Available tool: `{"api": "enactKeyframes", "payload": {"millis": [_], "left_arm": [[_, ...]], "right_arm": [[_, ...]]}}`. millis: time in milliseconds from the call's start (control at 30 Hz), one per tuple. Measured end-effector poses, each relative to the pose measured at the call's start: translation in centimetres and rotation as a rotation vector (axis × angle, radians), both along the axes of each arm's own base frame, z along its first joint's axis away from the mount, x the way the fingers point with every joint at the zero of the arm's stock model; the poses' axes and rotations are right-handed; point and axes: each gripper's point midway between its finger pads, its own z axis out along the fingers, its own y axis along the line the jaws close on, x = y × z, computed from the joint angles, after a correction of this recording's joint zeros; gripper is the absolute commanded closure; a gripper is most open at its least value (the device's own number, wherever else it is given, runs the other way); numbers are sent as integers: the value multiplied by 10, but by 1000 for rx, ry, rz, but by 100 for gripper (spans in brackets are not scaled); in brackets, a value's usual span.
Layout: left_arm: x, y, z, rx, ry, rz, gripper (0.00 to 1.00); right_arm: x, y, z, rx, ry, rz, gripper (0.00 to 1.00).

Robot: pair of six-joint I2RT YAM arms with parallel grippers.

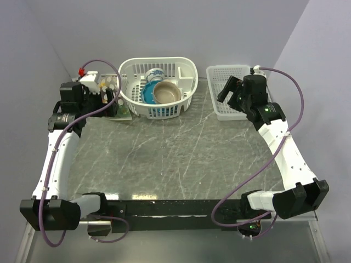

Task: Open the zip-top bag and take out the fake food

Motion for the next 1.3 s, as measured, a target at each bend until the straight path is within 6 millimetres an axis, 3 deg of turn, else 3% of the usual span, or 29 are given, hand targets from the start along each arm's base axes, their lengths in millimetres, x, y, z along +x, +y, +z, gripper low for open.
{"api": "enactKeyframes", "payload": {"millis": [133,333,467,567,633,733,900,1033,1300], "left_arm": [[13,2,-20,7,15,8,1],[41,22,-103,133,112,36,1],[40,43,-173,272,208,43,1],[42,50,-200,328,242,34,1],[45,51,-207,358,232,28,1],[54,44,-204,388,167,11,1],[68,15,-200,444,37,-39,1],[80,-5,-204,491,-27,-71,1],[105,8,-227,591,-62,3,3]], "right_arm": [[-1,-7,-11,-41,22,-22,0],[16,-21,-26,-132,27,-79,0],[40,-25,-66,-225,120,-115,0],[47,-25,-95,-294,185,-122,0],[48,-24,-106,-325,197,-126,0],[52,-25,-106,-350,165,-142,2],[68,-31,-102,-377,97,-183,2],[82,-27,-115,-393,93,-170,2],[90,-15,-149,-393,144,-102,4]]}}
